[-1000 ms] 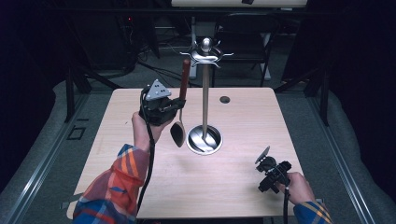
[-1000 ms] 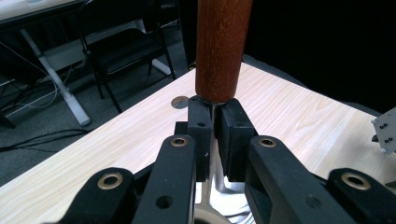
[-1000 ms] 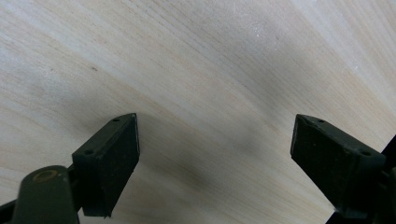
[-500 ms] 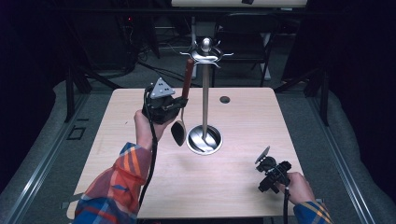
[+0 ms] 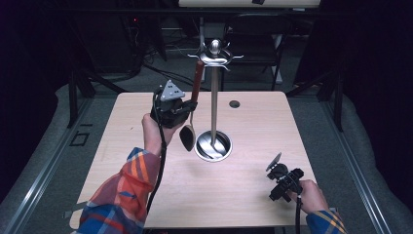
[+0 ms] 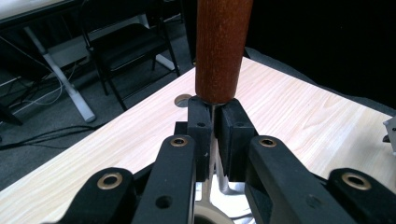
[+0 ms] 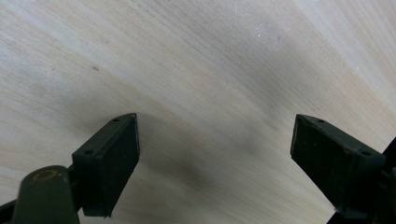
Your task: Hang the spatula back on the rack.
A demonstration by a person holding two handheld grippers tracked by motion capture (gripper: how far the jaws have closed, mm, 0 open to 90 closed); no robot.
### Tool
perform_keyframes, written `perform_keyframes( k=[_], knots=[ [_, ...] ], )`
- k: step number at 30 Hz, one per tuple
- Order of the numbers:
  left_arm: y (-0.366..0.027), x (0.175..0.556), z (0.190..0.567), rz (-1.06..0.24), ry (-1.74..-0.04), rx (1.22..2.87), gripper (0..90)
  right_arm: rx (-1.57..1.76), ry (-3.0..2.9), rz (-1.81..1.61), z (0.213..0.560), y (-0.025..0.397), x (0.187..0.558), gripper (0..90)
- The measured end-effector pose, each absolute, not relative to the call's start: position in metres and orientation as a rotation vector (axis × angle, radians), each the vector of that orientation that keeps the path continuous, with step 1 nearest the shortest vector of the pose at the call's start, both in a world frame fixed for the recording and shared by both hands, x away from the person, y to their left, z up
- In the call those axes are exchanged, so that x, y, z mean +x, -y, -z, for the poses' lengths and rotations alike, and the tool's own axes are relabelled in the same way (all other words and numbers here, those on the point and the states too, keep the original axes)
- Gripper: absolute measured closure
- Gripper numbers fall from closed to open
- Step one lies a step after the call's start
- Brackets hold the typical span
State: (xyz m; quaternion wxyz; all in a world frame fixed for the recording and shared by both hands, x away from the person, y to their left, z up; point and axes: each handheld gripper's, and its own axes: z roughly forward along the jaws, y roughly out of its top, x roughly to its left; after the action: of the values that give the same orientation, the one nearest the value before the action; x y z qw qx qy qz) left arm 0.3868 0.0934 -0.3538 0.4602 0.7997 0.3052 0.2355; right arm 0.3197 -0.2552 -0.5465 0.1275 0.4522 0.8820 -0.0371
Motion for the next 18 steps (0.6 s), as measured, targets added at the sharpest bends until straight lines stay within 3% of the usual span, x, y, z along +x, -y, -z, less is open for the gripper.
perform_keyframes(
  k=[18],
  knots=[
    [-0.082, 0.385, 0.358, -0.700, -0.763, 1.970, 83.3, 1.313, -2.568, 0.109, 0.547, 0.255, 0.320, 15.1]
  ],
)
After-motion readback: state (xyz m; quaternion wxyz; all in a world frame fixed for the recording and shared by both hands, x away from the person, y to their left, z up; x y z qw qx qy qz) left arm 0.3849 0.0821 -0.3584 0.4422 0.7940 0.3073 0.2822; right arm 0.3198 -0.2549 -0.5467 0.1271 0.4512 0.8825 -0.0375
